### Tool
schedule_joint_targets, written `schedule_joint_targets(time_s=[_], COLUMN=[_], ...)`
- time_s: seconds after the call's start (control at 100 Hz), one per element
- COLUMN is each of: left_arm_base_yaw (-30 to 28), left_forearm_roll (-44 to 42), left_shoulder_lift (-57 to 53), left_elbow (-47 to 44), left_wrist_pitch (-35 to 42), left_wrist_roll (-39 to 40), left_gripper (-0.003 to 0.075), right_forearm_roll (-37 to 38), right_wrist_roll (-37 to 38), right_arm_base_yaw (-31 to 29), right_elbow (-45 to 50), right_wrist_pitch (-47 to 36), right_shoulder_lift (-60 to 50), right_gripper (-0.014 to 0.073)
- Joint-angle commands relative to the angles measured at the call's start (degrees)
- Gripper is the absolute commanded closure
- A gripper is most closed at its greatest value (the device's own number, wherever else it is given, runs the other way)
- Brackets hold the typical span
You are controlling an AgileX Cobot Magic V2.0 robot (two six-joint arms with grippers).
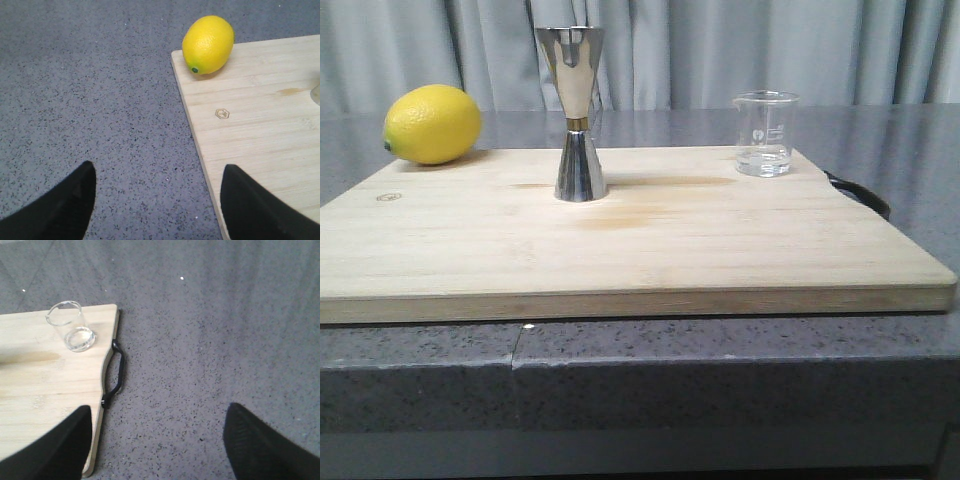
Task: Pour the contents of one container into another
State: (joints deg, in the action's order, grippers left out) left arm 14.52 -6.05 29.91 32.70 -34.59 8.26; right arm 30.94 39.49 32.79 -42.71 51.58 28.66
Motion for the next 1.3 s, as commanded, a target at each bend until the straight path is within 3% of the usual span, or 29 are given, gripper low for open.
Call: schedule_joint_targets(time_s=[0.0, 0.15, 0.25, 0.49, 0.61, 1.29], left_arm_base_yaw=[-0.1, -0.1, -0.1, -0.1, -0.1, -0.2], left_forearm_roll=[-0.4, -0.5, -0.5, -0.4, -0.4, -0.4], left_shoulder_lift=[-1.9, -2.3, -2.3, -2.3, -2.3, -2.8], left_elbow=[0.1, 0.0, 0.0, 0.0, 0.0, -0.9], left_wrist_pitch=[6.0, 6.0, 6.2, 7.0, 7.0, 8.5], left_wrist_roll=[1.4, 1.4, 1.4, 1.4, 1.4, 1.4], left_gripper=[0.0241, 0.0246, 0.0320, 0.0613, 0.0736, 0.0739], right_forearm_roll=[1.9, 1.9, 1.9, 1.9, 1.9, 2.6], right_wrist_roll=[-3.6, -4.9, -4.9, -4.9, -4.9, -4.9], right_arm_base_yaw=[0.0, 0.0, 0.0, 0.0, 0.0, 0.0], right_elbow=[-1.9, -1.9, -1.9, -1.9, -1.9, -1.9], right_wrist_pitch=[-2.7, -2.4, -2.4, -2.4, -2.4, -2.7], right_shoulder_lift=[-1.3, -1.7, -1.7, -1.7, -1.7, -1.7], right_gripper=[0.0155, 0.0172, 0.0191, 0.0526, 0.0645, 0.0669])
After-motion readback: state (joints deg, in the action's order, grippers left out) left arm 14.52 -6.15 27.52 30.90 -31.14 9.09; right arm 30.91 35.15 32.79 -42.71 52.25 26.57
